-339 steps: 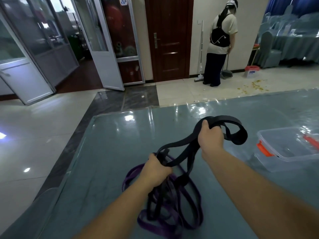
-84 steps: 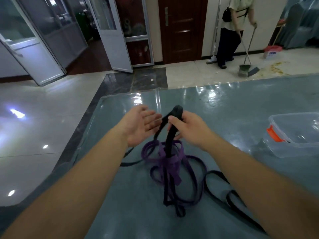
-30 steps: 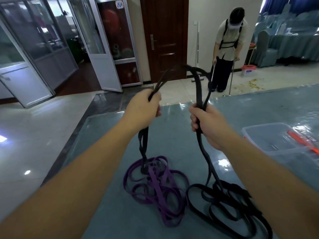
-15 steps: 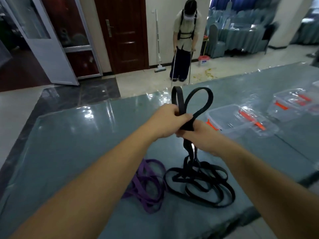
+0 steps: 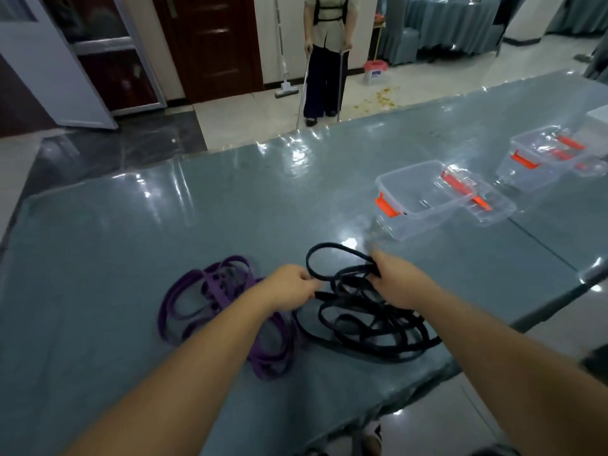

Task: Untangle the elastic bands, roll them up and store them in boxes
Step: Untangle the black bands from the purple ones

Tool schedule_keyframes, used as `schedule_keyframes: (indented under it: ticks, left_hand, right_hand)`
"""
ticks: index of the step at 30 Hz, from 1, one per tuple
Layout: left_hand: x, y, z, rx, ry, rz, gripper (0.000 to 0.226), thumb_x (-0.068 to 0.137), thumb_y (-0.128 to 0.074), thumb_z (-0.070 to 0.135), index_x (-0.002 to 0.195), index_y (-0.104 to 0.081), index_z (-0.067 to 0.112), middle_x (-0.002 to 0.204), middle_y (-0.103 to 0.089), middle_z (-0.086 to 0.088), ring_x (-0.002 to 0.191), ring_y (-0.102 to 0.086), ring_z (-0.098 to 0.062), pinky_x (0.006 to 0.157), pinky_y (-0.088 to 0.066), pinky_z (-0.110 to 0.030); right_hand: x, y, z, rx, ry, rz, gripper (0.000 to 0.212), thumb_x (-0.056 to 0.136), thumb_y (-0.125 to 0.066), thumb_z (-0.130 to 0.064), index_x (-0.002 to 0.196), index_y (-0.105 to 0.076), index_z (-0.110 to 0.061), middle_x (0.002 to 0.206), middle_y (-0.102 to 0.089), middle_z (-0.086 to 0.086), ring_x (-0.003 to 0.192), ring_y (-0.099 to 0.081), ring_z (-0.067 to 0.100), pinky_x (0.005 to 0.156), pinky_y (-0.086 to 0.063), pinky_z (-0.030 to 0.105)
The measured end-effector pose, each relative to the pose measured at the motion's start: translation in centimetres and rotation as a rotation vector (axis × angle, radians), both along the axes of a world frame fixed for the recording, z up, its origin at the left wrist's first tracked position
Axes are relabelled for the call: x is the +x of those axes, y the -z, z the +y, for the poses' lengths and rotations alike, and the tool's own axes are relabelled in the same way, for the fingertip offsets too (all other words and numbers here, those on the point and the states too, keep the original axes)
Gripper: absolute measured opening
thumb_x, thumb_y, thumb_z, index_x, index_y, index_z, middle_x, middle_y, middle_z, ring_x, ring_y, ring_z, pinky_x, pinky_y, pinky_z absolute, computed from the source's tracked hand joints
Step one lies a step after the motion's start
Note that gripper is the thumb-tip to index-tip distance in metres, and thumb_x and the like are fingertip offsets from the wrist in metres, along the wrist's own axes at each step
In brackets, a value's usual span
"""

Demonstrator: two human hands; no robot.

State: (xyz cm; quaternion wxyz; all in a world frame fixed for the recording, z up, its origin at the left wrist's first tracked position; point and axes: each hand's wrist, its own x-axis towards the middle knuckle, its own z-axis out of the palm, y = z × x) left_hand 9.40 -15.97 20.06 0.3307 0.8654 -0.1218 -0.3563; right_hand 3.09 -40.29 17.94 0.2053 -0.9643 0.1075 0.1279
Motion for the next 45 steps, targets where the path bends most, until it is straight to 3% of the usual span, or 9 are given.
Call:
schedule_keyframes:
  ticks: [6,12,16,18,24,29,35,39,45]
  left_hand:
    - [-0.4,5.4,-1.7,0.148,-0.049,0.131,0.035,0.09,-0.057,0.035,0.097,-0.074,0.005,0.093,-0.077,-0.012,0.076,-0.063,-0.021,0.071,-0.05,-0.032]
    - [-1.4,8.6,-5.2,0.218,-0.145,0.108,0.013,0.082,-0.048,0.035,0.077,-0.057,0.027,0.072,-0.056,0.0,0.067,-0.05,-0.012,0.071,-0.048,-0.041]
    - [-3.0,9.6,-7.0,0.241,-0.257,0.148,0.022,0.088,-0.055,0.031,0.084,-0.071,0.017,0.086,-0.076,-0.001,0.078,-0.07,-0.017,0.078,-0.058,-0.037]
    - [-3.8,10.1,-7.8,0.253,-0.279,0.188,0.025,0.093,-0.057,0.028,0.093,-0.075,0.011,0.095,-0.079,-0.007,0.089,-0.074,-0.023,0.079,-0.058,-0.037]
    - [-6.2,12.1,-8.5,0.263,-0.386,0.275,0.023,0.101,-0.057,0.036,0.103,-0.073,0.021,0.103,-0.076,0.0,0.098,-0.072,-0.018,0.096,-0.058,-0.044]
    - [-7.9,13.5,-9.0,0.282,-0.419,0.304,0.024,0.104,-0.053,0.032,0.109,-0.072,0.019,0.105,-0.075,0.003,0.1,-0.072,-0.021,0.096,-0.058,-0.044]
    - [-9.1,15.5,-8.6,0.383,-0.391,0.287,0.029,0.101,-0.054,0.029,0.127,-0.064,0.022,0.125,-0.067,0.0,0.112,-0.064,-0.021,0.089,-0.049,-0.031]
    - [-9.6,17.4,-8.6,0.235,-0.547,0.374,0.053,0.091,-0.06,0.037,0.141,-0.052,0.022,0.136,-0.061,-0.001,0.117,-0.063,-0.023,0.104,-0.052,-0.038]
    - [-9.3,18.2,-9.6,-0.036,-0.738,0.475,0.05,0.099,-0.064,0.018,0.146,-0.048,0.012,0.127,-0.062,-0.006,0.116,-0.065,-0.026,0.102,-0.057,-0.043]
  right_hand:
    - [1.6,6.7,-4.5,0.007,-0.04,0.172,0.031,0.092,-0.06,-0.017,0.123,-0.057,-0.014,0.125,-0.063,0.012,0.111,-0.06,0.034,0.088,-0.049,0.039]
    - [3.3,11.2,-6.7,0.182,-0.067,0.073,0.048,0.084,-0.063,-0.028,0.13,-0.056,-0.017,0.126,-0.056,0.009,0.122,-0.053,0.034,0.099,-0.047,0.041]
    - [2.9,14.3,-7.7,-0.098,-0.231,0.252,0.111,0.07,-0.065,-0.078,0.157,-0.024,-0.021,0.164,-0.024,0.015,0.155,-0.014,0.041,0.125,-0.015,0.055]
    - [2.6,15.4,-8.4,-0.139,-0.269,0.362,0.12,0.068,-0.064,-0.085,0.16,-0.015,-0.025,0.171,-0.004,0.015,0.158,0.001,0.044,0.125,-0.007,0.063]
    - [1.5,16.6,-8.5,-0.056,-0.252,0.44,0.135,0.056,-0.056,-0.099,0.162,-0.005,-0.032,0.172,-0.006,0.013,0.157,-0.011,0.04,0.122,-0.017,0.066]
    - [-0.9,16.8,-6.5,-0.071,-0.384,0.407,0.149,0.051,-0.058,-0.1,0.16,0.019,-0.034,0.172,0.003,0.018,0.158,-0.003,0.04,0.124,-0.008,0.067]
    - [-3.0,17.8,-4.7,-0.284,-0.521,0.352,0.138,0.069,-0.071,-0.08,0.161,0.017,-0.027,0.168,0.005,0.029,0.155,-0.006,0.049,0.12,-0.011,0.07]
    - [-2.5,17.7,-5.2,-0.275,-0.453,0.27,0.11,0.081,-0.073,-0.057,0.16,-0.004,-0.023,0.157,-0.031,0.025,0.139,-0.038,0.044,0.112,-0.037,0.058]
    - [-1.2,17.3,-5.3,-0.225,-0.349,0.221,0.076,0.088,-0.066,-0.033,0.15,-0.026,-0.016,0.111,-0.065,0.011,0.105,-0.062,0.038,0.092,-0.046,0.047]
